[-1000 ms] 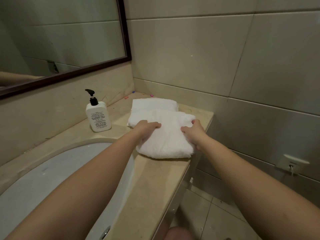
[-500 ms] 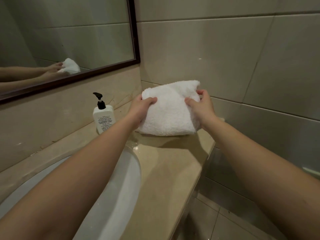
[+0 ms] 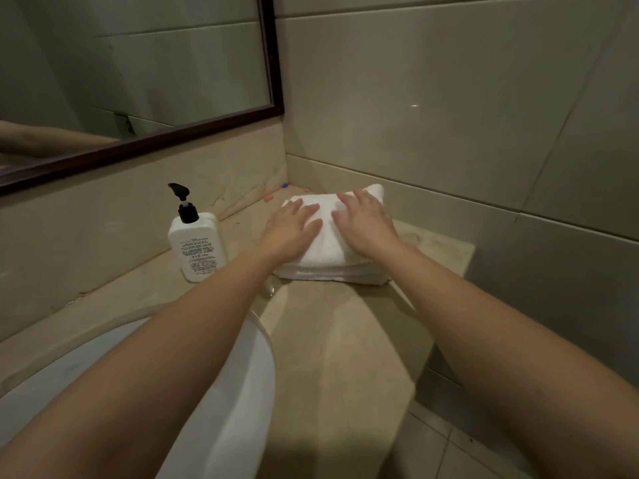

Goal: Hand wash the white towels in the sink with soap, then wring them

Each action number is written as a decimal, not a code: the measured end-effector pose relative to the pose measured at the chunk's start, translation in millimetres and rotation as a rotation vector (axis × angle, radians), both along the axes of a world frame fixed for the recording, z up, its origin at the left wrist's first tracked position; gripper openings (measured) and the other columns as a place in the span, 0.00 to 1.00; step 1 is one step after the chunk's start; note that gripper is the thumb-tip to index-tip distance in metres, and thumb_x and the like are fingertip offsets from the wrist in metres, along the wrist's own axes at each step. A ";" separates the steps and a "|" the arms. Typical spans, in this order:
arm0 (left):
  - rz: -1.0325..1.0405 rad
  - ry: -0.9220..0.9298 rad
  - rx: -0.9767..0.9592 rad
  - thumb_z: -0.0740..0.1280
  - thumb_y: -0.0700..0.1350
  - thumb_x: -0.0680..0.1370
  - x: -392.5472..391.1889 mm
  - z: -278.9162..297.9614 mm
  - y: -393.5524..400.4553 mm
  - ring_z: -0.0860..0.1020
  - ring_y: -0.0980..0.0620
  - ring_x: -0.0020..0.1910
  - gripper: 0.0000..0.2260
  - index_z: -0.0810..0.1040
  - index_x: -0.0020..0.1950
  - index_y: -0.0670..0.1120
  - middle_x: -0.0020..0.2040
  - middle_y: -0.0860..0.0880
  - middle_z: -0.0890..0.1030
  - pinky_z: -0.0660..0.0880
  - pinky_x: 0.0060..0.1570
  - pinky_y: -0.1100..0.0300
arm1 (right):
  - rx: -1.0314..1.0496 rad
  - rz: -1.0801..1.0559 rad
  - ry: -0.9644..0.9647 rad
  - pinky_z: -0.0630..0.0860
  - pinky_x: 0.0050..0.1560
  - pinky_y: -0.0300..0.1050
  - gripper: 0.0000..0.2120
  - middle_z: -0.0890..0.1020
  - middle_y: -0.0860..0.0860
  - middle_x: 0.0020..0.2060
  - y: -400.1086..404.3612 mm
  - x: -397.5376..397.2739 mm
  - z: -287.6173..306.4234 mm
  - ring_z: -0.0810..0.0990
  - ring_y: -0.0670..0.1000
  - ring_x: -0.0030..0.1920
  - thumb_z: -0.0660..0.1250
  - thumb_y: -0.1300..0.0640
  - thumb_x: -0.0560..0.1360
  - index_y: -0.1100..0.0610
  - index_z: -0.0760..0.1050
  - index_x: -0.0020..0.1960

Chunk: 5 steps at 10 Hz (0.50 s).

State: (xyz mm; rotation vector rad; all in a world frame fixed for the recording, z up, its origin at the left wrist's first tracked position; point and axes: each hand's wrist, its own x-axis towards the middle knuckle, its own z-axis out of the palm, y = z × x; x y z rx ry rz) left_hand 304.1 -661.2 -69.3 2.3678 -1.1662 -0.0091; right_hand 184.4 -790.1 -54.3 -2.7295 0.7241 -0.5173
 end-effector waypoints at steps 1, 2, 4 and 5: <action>-0.013 0.026 0.161 0.49 0.59 0.86 -0.7 -8.0 -2.7 0.47 0.49 0.83 0.26 0.53 0.83 0.56 0.84 0.49 0.50 0.44 0.80 0.45 | 0.085 0.012 0.190 0.40 0.79 0.57 0.28 0.48 0.51 0.82 -2.5 -1.3 -13.2 0.42 0.51 0.81 0.46 0.41 0.84 0.47 0.50 0.82; 0.049 -0.045 0.384 0.43 0.62 0.85 -5.9 1.5 -5.0 0.44 0.47 0.83 0.27 0.45 0.83 0.57 0.84 0.48 0.45 0.38 0.78 0.39 | 0.108 -0.002 0.281 0.35 0.77 0.62 0.29 0.45 0.49 0.82 -3.7 -9.2 -10.0 0.39 0.51 0.81 0.45 0.38 0.84 0.45 0.47 0.82; 0.025 -0.116 0.309 0.46 0.62 0.85 -60.2 31.1 3.9 0.45 0.45 0.83 0.28 0.47 0.84 0.55 0.84 0.44 0.48 0.38 0.78 0.39 | 0.088 -0.123 0.192 0.39 0.78 0.61 0.31 0.49 0.54 0.82 -3.9 -83.4 19.6 0.43 0.54 0.81 0.51 0.37 0.83 0.47 0.49 0.82; -0.054 -0.105 0.240 0.47 0.62 0.85 -87.2 41.5 4.7 0.45 0.45 0.83 0.28 0.49 0.84 0.54 0.84 0.44 0.49 0.38 0.78 0.39 | -0.010 -0.222 0.216 0.41 0.78 0.60 0.32 0.50 0.56 0.82 -10.6 -126.5 34.4 0.44 0.55 0.81 0.54 0.37 0.82 0.48 0.51 0.82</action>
